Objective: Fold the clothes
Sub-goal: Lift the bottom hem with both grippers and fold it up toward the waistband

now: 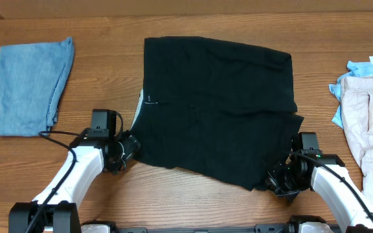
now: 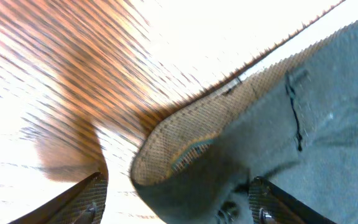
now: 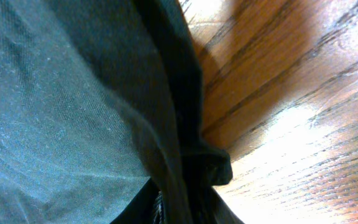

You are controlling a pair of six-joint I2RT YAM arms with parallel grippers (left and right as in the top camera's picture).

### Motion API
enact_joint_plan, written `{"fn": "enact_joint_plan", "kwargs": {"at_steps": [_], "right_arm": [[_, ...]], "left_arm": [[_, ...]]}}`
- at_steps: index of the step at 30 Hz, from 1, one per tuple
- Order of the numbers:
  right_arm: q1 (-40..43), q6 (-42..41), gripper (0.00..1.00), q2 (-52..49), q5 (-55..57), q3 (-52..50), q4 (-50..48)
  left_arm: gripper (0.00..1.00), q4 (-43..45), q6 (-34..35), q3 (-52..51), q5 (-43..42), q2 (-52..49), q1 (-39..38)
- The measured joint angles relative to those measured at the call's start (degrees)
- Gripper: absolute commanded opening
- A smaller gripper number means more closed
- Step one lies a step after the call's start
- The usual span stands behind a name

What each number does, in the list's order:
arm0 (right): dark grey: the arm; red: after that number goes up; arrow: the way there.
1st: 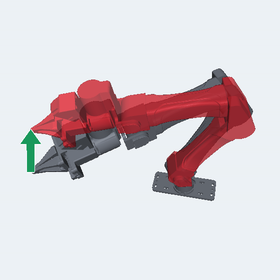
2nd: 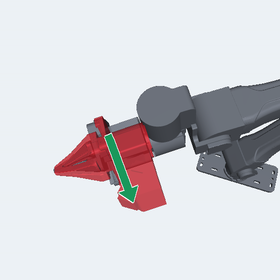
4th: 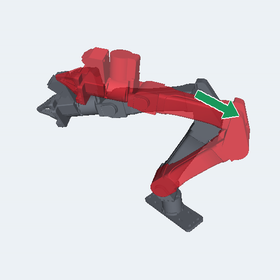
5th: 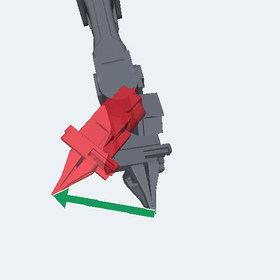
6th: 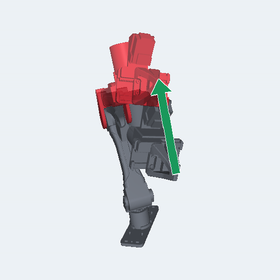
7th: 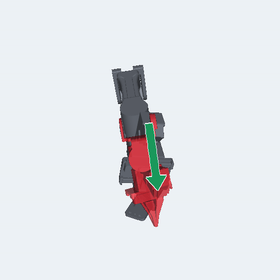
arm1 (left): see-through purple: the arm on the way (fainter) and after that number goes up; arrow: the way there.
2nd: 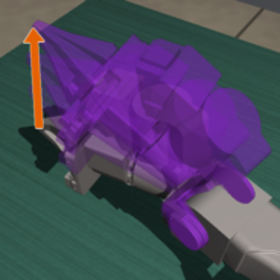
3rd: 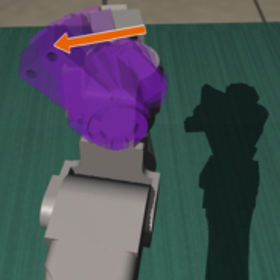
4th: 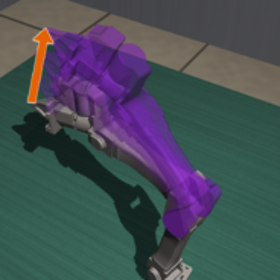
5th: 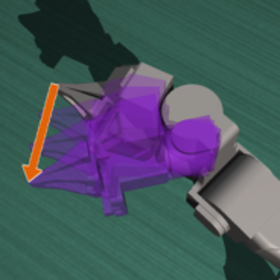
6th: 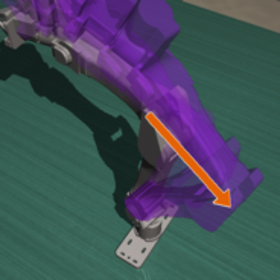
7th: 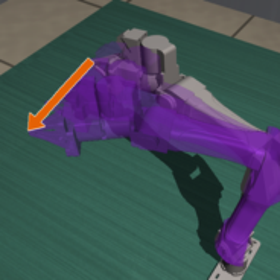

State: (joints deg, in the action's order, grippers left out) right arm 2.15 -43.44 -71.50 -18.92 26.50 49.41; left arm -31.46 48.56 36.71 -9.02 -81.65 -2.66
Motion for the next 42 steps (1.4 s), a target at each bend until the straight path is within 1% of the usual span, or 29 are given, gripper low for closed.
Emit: {"fn": "enact_joint_plan", "kwargs": {"at_steps": [1, 2, 3, 4, 5, 13, 16, 20, 21, 23, 27, 30, 33, 35, 38, 42], "right_arm": [[0.0, 0.0, 0.17, 0.0, 0.0, 0.0, 0.0], [0.0, 0.0, 0.13, 0.0, 0.0, 0.0, 0.0], [0.0, 0.0, 0.09, 0.0, 0.0, 0.0, -0.1], [0.0, 0.1, 0.05, 0.0, 0.0, 0.0, -0.1], [0.0, 0.3, 0.04, 0.0, 0.0, 0.0, -0.2], [0.0, 1.2, 0.04, -0.1, 0.1, 1.0, 0.0], [0.0, 3.5, 0.04, -0.3, 0.3, 5.1, 3.1], [0.0, 6.6, 0.04, -0.3, 0.9, 11.7, 8.8], [0.0, 7.5, 0.04, -0.3, 1.4, 13.0, 10.5], [0.0, 8.3, 0.04, -0.3, 1.8, 14.2, 12.7], [0.0, 10.2, 0.04, -0.4, 3.2, 20.9, 19.0], [0.0, 10.9, 0.04, -0.5, 5.2, 26.9, 24.2], [0.0, 12.7, 0.04, -0.6, 5.9, 35.4, 29.3], [0.0, 14.3, 0.04, -0.6, 6.3, 39.5, 31.4], [0.0, 15.5, 0.04, -2.2, 7.4, 44.9, 32.7], [-0.1, 16.7, 0.04, -8.8, 7.8, 52.5, 33.4]], "left_arm": [[0.51, 0.0, 0.0, 0.0, 0.0, 0.0, 0.6], [0.35, -0.1, -0.4, 0.0, -0.2, 0.0, 0.6], [0.25, -0.2, -0.5, 0.0, -0.5, 0.0, 0.5], [0.11, -0.2, -0.8, 0.0, -0.6, 0.0, 0.6], [0.04, -0.2, -1.2, 0.0, -0.7, 0.0, 0.5], [0.04, -0.5, -6.0, 0.0, -1.2, 0.0, 0.6], [0.04, -2.3, -8.2, 0.1, -2.4, 0.0, 0.6], [0.04, -9.7, -11.6, 2.4, -3.1, 0.2, 0.5], [0.04, -12.9, -12.8, 3.9, -3.2, 1.1, 0.6], [0.04, -16.3, -14.3, 5.8, -3.3, 3.7, 0.5], [0.04, -24.1, -15.5, 8.9, -3.4, 14.7, 0.5], [0.04, -32.2, -16.2, 11.5, -3.5, 20.7, 0.5], [0.06, -38.9, -17.5, 16.3, -3.5, 21.8, 0.5], [0.04, -42.6, -18.4, 20.3, -3.5, 21.9, 0.5], [0.04, -42.6, -18.8, 24.8, -3.5, 21.9, 0.5], [0.04, -37.0, -19.0, 27.7, -3.7, 20.4, 0.5]]}}
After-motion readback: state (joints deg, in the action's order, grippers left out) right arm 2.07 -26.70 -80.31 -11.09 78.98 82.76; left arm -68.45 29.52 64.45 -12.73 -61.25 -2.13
